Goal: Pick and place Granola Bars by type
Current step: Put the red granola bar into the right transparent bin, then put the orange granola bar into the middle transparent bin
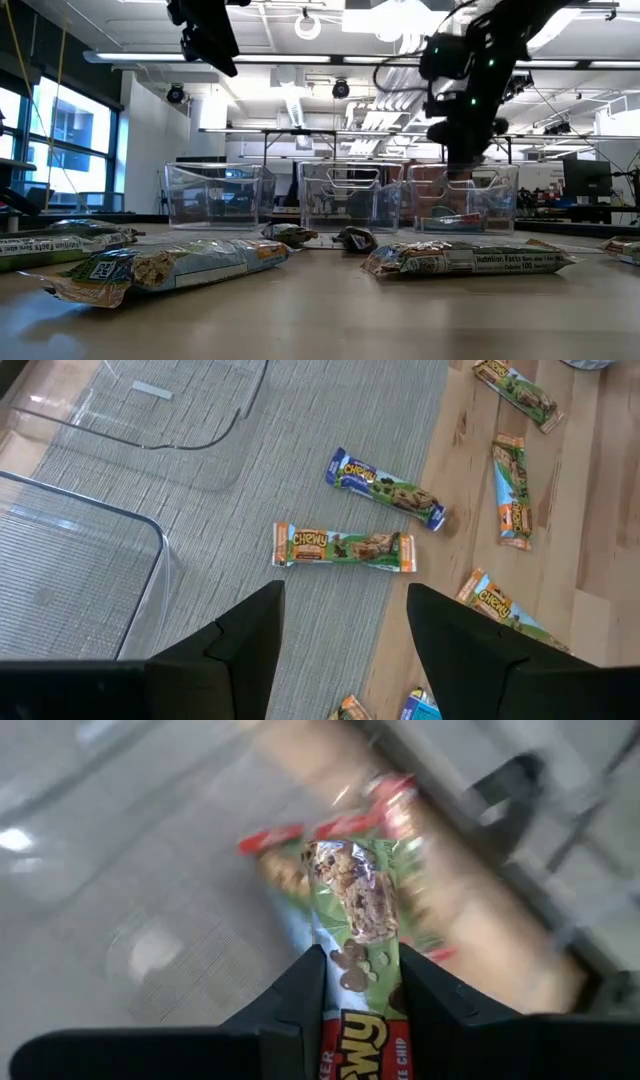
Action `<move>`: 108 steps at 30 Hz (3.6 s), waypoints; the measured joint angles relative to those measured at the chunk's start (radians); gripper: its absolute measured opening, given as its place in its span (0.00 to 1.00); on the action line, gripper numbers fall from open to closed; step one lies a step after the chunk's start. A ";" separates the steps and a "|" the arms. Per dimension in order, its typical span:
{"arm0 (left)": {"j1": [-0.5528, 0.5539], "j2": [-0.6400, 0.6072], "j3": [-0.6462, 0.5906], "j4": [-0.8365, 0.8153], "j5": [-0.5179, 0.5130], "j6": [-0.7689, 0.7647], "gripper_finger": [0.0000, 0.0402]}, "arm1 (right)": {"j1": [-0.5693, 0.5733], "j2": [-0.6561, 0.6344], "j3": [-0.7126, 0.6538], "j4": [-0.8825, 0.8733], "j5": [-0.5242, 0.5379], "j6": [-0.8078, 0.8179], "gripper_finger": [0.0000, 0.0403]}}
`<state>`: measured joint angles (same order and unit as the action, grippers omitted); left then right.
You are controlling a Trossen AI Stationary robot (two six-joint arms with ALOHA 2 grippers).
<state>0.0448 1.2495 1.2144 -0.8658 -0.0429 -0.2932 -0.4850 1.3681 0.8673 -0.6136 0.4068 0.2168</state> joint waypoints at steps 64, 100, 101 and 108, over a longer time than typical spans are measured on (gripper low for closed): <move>-0.745 -0.081 -0.539 0.579 -0.592 -0.742 0.51 | 0.722 -0.261 0.002 0.254 -0.304 0.008 0.35; -0.404 0.391 -0.539 1.054 -0.484 0.321 0.51 | 0.793 -0.020 0.002 0.414 -0.128 -0.035 0.35; -0.392 0.398 -0.539 1.048 -0.473 0.362 0.51 | 0.793 -0.020 0.002 0.413 -0.128 -0.036 0.35; -0.289 0.412 -0.539 1.148 -0.286 0.652 0.51 | 0.793 -0.020 0.002 0.414 -0.128 -0.040 0.35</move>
<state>-0.2440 1.6615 0.6750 0.2819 -0.3290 0.3592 0.3084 1.3483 0.8696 -0.2000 0.2786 0.1771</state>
